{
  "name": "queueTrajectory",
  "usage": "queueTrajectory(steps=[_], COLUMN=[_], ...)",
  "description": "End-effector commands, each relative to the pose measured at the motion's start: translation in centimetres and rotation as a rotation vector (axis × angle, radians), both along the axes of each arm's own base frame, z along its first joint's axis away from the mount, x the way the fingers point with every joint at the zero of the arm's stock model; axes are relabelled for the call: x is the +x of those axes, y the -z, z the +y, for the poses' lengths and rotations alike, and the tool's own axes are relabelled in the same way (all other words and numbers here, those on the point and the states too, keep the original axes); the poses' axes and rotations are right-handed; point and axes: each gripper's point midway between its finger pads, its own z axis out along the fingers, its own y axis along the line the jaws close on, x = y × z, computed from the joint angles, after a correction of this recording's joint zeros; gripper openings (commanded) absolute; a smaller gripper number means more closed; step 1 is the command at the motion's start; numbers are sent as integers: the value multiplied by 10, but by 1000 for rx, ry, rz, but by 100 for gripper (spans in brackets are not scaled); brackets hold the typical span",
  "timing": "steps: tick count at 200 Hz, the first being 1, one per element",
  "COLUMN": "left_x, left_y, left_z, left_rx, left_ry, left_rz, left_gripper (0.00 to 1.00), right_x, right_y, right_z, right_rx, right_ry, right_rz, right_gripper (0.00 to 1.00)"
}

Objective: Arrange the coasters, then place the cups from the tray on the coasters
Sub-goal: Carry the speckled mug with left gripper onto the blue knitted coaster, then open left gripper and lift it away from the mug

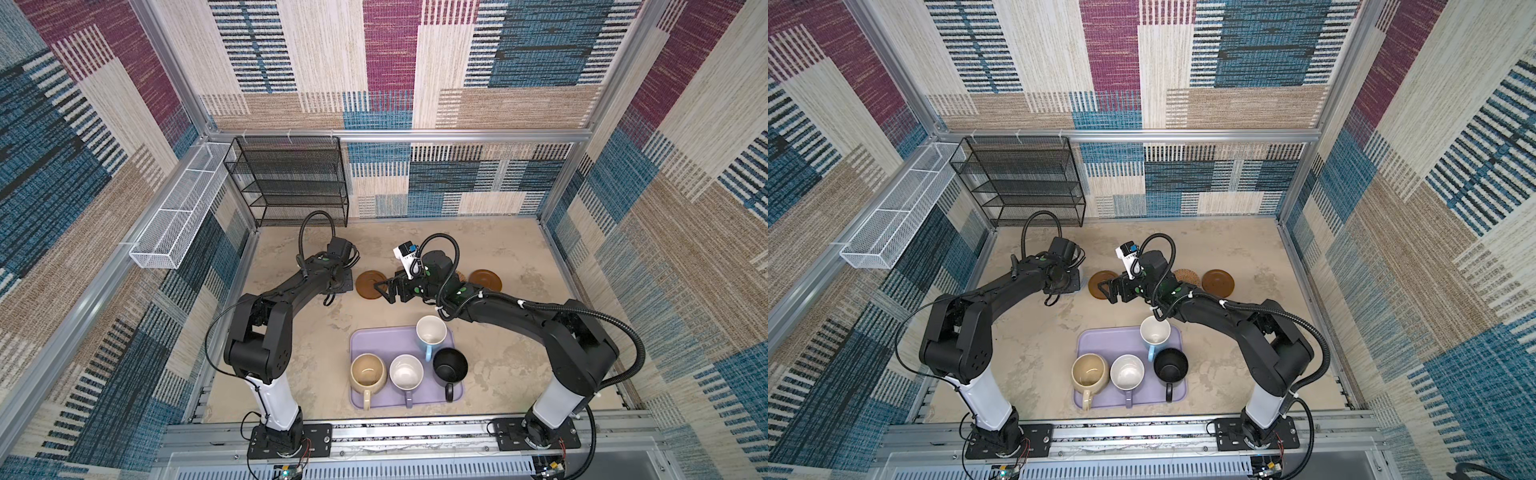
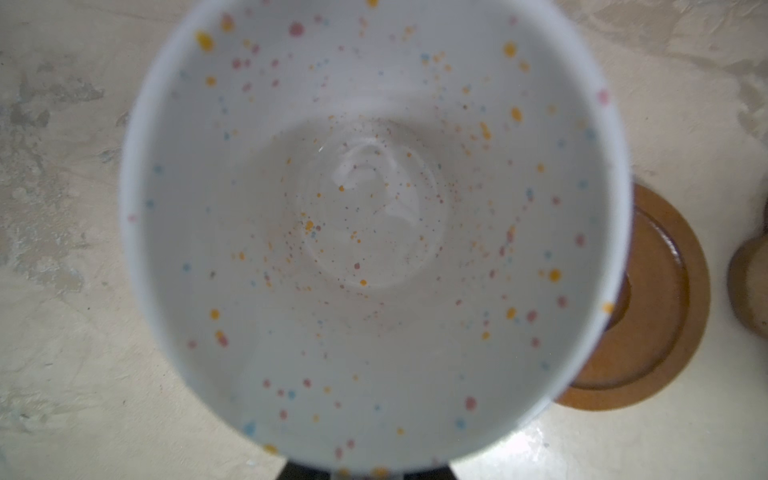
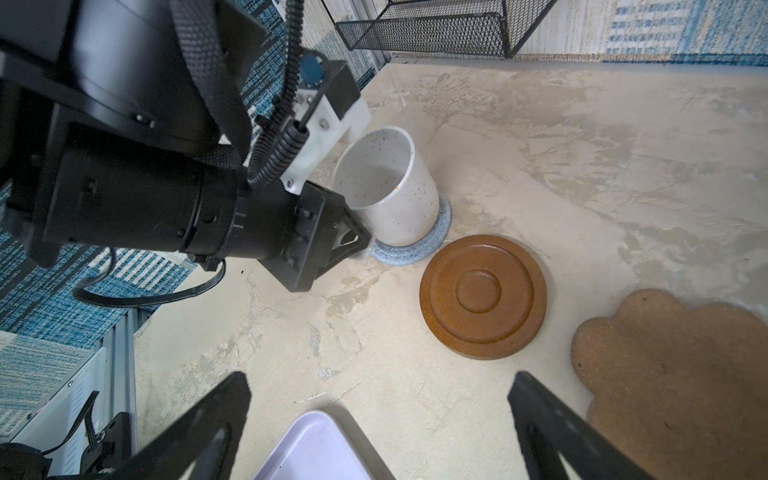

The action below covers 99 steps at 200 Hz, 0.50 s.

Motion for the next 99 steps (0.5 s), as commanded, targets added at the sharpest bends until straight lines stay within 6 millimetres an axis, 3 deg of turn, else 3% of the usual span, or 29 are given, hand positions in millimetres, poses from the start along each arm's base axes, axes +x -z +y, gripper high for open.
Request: queueTrajectory(steps=[1, 99], left_x=[5, -6], left_y=[-6, -2], left_z=[1, 2], left_rx=[-11, -23], left_ry=[-18, -47], left_rz=[-50, 19], left_gripper=[0, 0], right_x=[2, 1], right_y=[-9, -9], right_z=[2, 0], right_rx=[14, 4], right_ry=[-1, 1], right_rz=[-19, -18], right_gripper=[99, 100])
